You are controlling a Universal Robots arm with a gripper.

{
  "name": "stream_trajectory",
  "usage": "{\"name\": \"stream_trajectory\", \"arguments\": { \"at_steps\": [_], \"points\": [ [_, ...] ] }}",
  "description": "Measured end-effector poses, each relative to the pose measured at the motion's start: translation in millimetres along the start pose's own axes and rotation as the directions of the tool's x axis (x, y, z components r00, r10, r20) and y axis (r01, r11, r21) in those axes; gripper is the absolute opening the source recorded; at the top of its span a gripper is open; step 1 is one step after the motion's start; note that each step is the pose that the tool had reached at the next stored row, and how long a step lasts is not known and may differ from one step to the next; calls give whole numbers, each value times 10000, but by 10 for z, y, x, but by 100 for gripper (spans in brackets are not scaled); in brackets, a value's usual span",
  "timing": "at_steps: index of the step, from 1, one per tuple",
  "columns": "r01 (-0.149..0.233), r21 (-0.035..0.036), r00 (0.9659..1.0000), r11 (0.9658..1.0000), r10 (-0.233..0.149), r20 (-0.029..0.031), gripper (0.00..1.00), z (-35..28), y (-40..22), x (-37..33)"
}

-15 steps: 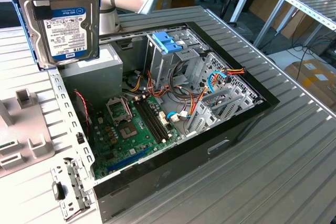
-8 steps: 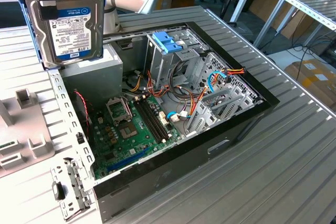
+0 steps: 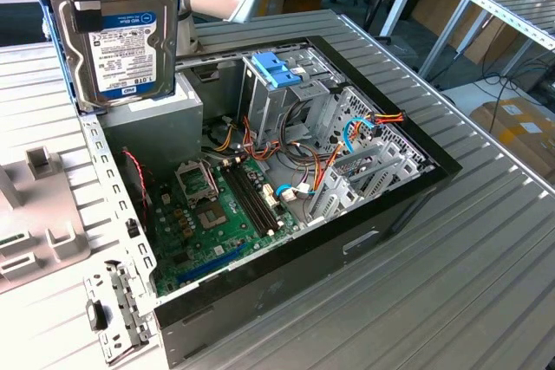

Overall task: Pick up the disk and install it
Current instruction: 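Pick up the disk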

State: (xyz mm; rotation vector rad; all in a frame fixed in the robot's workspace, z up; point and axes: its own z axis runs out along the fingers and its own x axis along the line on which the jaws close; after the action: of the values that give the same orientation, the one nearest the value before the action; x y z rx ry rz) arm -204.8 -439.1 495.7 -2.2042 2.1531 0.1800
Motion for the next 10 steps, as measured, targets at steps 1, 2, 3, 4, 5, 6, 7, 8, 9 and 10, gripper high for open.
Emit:
{"name": "stream_trajectory", "arguments": {
  "at_steps": [1,2,3,4,5,6,7,8,9,10],
  "points": [
    [1,0,10000,10000,-1,0,37,0,-9,2],
    [0,0,10000,10000,0,-1,37,-1,-13,4],
    [0,-1,10000,10000,0,-1,37,-1,-17,6],
    [0,0,10000,10000,0,0,37,-1,-20,9],
    [0,0,10000,10000,0,-1,37,-1,-22,14],
    [0,0,10000,10000,0,0,37,-2,-24,18],
    [1,-1,10000,10000,-1,-1,37,-2,-26,23],
    [0,0,10000,10000,0,0,37,-3,-27,28],
    [0,0,10000,10000,0,0,37,-3,-29,33],
    [0,0,10000,10000,0,0,37,-3,-30,39]
  ]
}}
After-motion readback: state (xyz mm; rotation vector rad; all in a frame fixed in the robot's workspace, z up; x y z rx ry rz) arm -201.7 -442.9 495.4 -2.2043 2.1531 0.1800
